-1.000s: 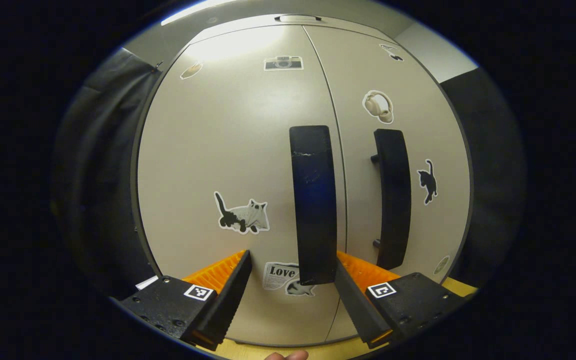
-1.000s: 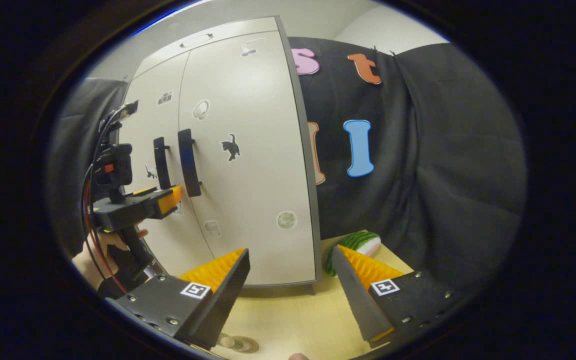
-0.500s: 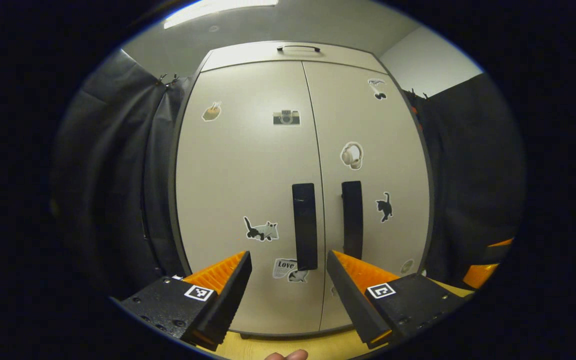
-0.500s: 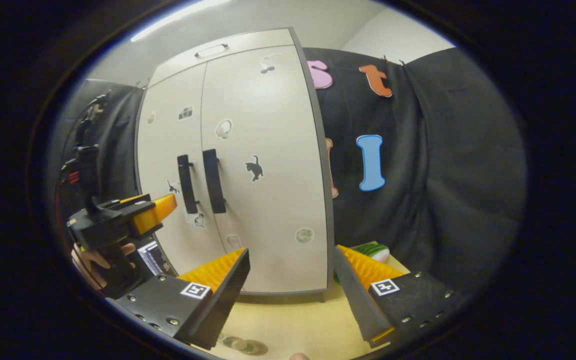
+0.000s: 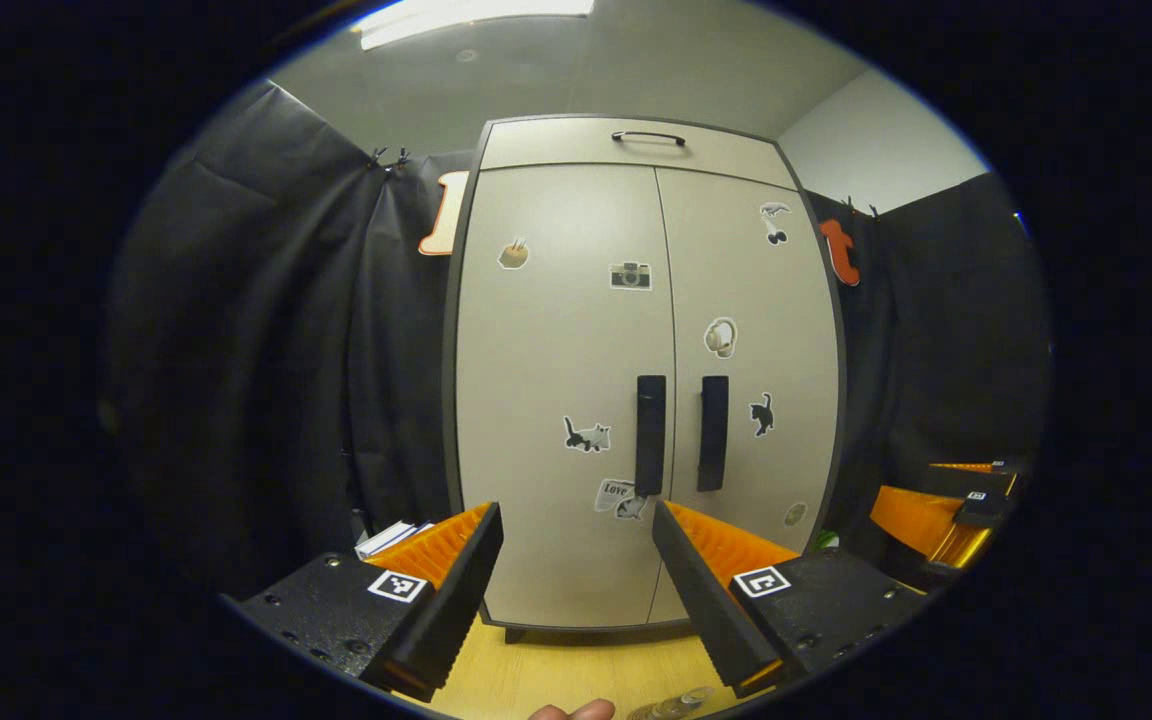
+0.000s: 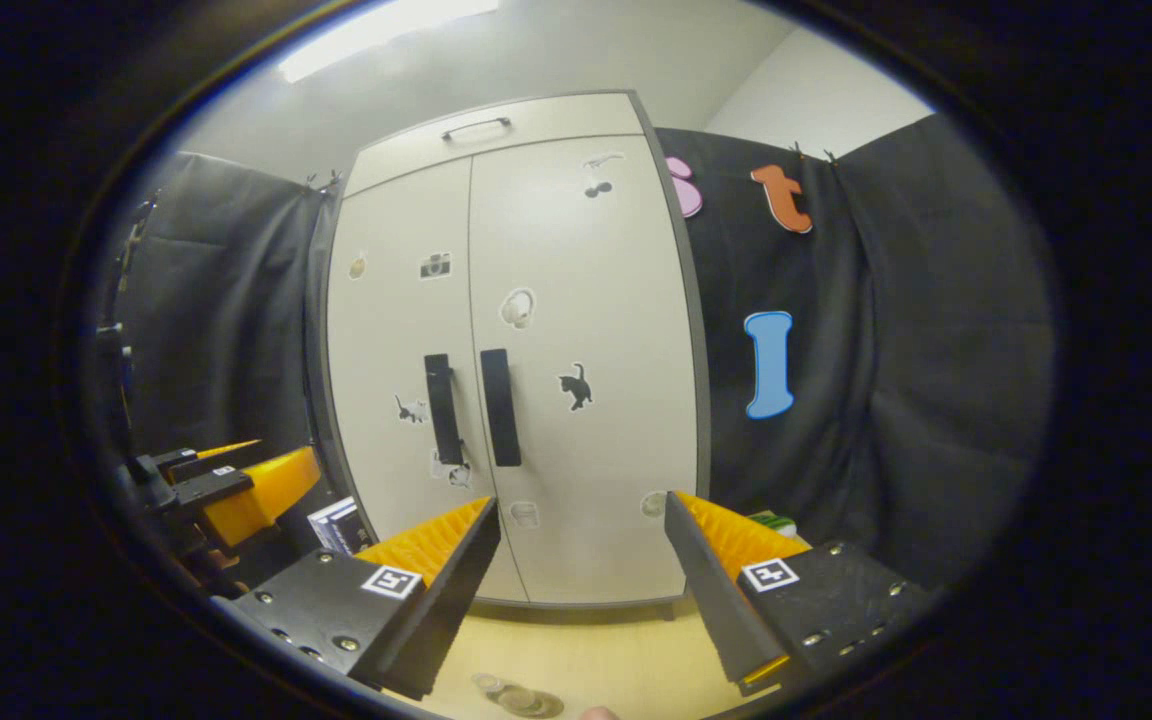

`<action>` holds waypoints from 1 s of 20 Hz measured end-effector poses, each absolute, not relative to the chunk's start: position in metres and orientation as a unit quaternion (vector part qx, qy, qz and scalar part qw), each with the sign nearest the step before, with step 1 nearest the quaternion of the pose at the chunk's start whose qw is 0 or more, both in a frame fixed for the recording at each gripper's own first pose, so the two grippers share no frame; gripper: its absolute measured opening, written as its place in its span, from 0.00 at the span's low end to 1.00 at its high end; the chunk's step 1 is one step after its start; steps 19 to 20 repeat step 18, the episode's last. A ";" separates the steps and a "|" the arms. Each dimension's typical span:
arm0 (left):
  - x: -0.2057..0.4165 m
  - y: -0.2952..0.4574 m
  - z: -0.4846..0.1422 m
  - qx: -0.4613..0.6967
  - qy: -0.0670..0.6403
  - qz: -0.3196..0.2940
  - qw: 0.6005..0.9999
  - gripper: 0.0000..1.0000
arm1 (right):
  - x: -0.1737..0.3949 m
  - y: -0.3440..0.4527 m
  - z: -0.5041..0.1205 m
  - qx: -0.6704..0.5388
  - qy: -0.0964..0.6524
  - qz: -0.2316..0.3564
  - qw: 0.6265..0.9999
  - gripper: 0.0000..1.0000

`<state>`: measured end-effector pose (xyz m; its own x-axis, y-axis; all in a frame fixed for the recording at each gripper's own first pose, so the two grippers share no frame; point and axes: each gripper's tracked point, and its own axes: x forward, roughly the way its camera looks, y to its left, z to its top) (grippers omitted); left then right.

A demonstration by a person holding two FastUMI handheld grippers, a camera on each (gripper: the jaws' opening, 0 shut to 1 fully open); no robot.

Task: Grasp the bottle in the cabinet with the left hand and place it on the coaster, then close the right door with the right hand and the left door with the left hand.

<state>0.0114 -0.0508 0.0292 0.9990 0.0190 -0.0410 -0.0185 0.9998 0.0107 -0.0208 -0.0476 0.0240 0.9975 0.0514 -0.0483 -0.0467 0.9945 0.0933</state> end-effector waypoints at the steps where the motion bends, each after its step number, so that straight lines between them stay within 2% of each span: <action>1: 0.008 -0.045 0.028 0.003 0.023 0.015 1.000 0.96 | -0.022 -0.045 0.025 0.041 0.023 0.024 0.999 1.00; 3: 0.002 -0.038 0.027 -0.002 0.024 0.022 0.999 0.96 | -0.024 -0.038 0.025 0.038 0.023 0.027 0.999 0.96; 4: 0.000 -0.034 0.027 -0.001 0.023 0.025 0.999 0.96 | -0.028 -0.037 0.026 0.037 0.022 0.027 0.999 1.00; 7: -0.004 -0.028 0.023 -0.006 0.029 0.027 0.999 0.97 | -0.030 -0.033 0.028 0.026 0.019 0.025 0.999 0.97; 8: -0.005 -0.029 0.021 -0.010 0.031 0.025 0.999 0.97 | -0.031 -0.032 0.030 0.024 0.016 0.024 0.999 1.00; 9: -0.005 -0.027 0.019 -0.011 0.034 0.027 0.999 0.97 | -0.032 -0.031 0.033 0.019 0.011 0.022 1.000 0.97; 12: -0.008 -0.024 0.020 -0.004 0.031 0.029 0.999 0.97 | -0.034 -0.028 0.034 0.009 0.007 0.021 1.000 1.00; 15: -0.009 -0.023 0.020 -0.004 0.029 0.030 0.999 0.97 | -0.036 -0.028 0.035 0.008 0.006 0.019 1.000 0.97; 16: -0.008 -0.022 0.020 -0.005 0.029 0.030 0.999 0.97 | -0.036 -0.027 0.035 0.007 0.006 0.020 1.000 1.00; 20: -0.010 -0.021 0.020 -0.007 0.030 0.030 0.999 0.97 | -0.036 -0.025 0.034 0.010 0.007 0.023 1.000 1.00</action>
